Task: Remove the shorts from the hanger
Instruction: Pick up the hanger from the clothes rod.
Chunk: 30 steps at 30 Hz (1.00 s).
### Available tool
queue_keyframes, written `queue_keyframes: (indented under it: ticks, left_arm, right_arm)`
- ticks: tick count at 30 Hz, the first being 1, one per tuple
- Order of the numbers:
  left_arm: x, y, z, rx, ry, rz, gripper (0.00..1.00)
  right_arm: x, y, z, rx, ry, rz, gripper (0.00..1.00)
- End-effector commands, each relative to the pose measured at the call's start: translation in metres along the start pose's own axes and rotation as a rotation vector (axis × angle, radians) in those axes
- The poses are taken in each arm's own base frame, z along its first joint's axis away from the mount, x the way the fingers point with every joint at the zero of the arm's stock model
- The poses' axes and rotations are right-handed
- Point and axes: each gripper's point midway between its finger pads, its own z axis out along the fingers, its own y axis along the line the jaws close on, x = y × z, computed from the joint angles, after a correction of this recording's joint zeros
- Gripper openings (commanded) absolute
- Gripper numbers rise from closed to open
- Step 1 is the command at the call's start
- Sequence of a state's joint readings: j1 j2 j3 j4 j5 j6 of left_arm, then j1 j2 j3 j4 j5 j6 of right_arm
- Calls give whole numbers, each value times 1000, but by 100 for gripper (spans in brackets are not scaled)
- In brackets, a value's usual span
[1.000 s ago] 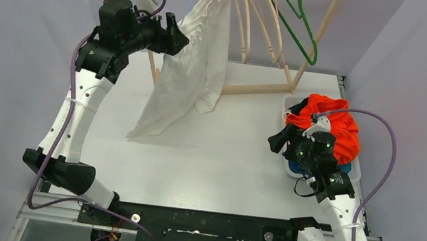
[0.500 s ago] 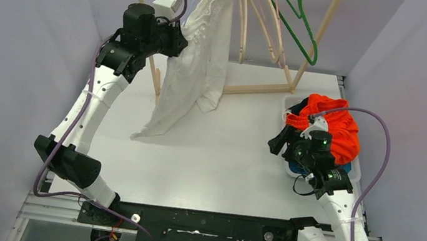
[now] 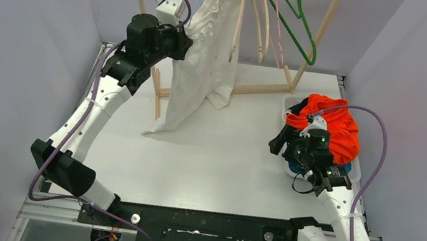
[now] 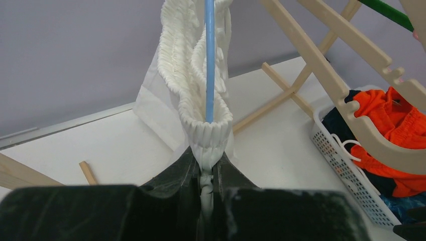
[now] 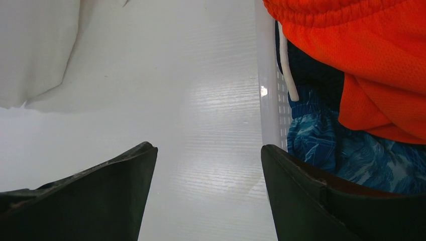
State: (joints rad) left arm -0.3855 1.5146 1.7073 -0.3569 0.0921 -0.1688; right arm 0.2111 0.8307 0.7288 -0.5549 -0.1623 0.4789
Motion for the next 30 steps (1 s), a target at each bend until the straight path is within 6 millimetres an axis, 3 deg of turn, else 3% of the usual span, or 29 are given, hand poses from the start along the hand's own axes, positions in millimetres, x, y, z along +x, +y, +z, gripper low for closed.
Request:
queue_keyframes:
  ticks: [1,10,19,23,30]
  left_arm:
    - [-80,-16,-26,0,-303,85,0]
    - [-83,-16,-55,-78,-390,101,0]
    - [-66,-7,-82,-113,-385,98,0]
    - [-20,-7,-90,-79,-280,67,0]
    - [75,-2,-145,-47,-193,-58,0]
  right_arm:
    - [-15,4,-3,-1,-39,-25,78]
    - [-12,2,-3,6,-33,-26,78]
    - [-10,1,-1,13,-23,-25,78]
    - [-11,0,-1,19,-28,-23,78]
    - [-27,11,-14,-34,-120,-19,79]
